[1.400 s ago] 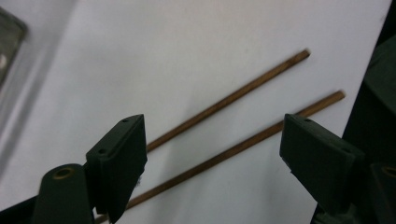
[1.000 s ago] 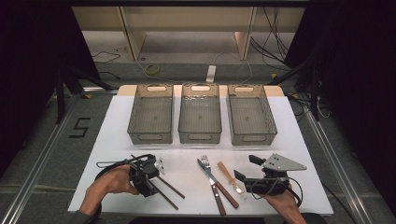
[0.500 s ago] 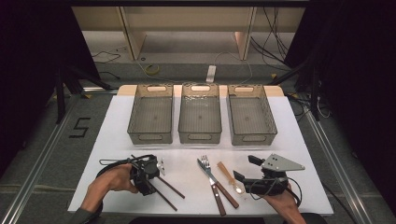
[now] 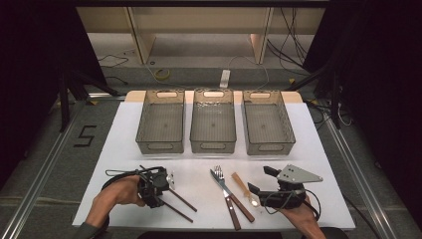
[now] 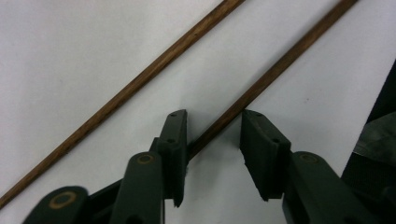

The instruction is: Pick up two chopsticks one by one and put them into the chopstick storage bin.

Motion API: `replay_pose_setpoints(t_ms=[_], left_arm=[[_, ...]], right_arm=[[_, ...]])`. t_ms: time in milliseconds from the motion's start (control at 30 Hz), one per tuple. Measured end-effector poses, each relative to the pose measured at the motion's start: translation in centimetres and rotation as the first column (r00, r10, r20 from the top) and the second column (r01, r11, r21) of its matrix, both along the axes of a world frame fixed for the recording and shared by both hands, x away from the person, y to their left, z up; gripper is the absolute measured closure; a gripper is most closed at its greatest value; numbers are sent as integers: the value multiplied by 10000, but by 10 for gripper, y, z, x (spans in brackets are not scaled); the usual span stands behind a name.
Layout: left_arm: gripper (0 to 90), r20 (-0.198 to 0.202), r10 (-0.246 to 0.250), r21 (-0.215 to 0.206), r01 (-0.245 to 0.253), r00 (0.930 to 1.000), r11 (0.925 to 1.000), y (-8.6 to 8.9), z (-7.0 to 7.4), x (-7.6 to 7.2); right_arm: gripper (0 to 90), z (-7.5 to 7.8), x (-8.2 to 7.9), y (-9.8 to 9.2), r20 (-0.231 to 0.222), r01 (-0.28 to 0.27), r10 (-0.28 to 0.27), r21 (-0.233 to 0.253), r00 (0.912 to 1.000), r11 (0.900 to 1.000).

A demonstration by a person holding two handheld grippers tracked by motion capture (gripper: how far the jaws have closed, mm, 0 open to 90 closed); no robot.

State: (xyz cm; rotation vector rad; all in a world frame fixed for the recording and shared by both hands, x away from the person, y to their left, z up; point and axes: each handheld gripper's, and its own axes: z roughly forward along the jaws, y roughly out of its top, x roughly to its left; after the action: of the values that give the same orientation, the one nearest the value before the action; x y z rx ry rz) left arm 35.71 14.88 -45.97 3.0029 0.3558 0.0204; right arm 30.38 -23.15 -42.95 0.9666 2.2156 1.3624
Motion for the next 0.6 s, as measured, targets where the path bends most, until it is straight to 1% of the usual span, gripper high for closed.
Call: replay_pose_setpoints(t_ms=[67,100,200,233,267,433,467,600], left_arm=[[655,5,47,-7,-47,10000,10000,0,0,-2],[665,-13,-36,39,36,10000,10000,1,0,-2],[681,-27,-112,11,112,9999,9999,2,0,-4],[681,-48,-48,-73,48,10000,10000,3,0,-5],[691,-98,-125,-19,125,9999,9999,4,0,-5],[718,-80,-201,-61,200,9998,9998,7,0,-10],[730,-99,-288,38,288,9995,9996,7,0,-10],[754,-78,-398,89,398,9992,9992,6,0,-13]], right_arm=[[231,0,0,0,-33,-1,1,-97,10000,10000],[231,0,0,0,-44,0,-1,-103,10000,9999],[231,0,0,0,-45,-27,27,-146,10000,9999],[231,0,0,0,-45,-27,27,-146,10000,9999],[231,0,0,0,-36,1,-1,-158,10000,9999],[231,0,1,0,-42,14,-15,-165,10000,9999],[231,0,0,0,-48,9,-10,-183,10000,9998],[231,0,0,1,-75,-20,18,-224,10000,9997]])
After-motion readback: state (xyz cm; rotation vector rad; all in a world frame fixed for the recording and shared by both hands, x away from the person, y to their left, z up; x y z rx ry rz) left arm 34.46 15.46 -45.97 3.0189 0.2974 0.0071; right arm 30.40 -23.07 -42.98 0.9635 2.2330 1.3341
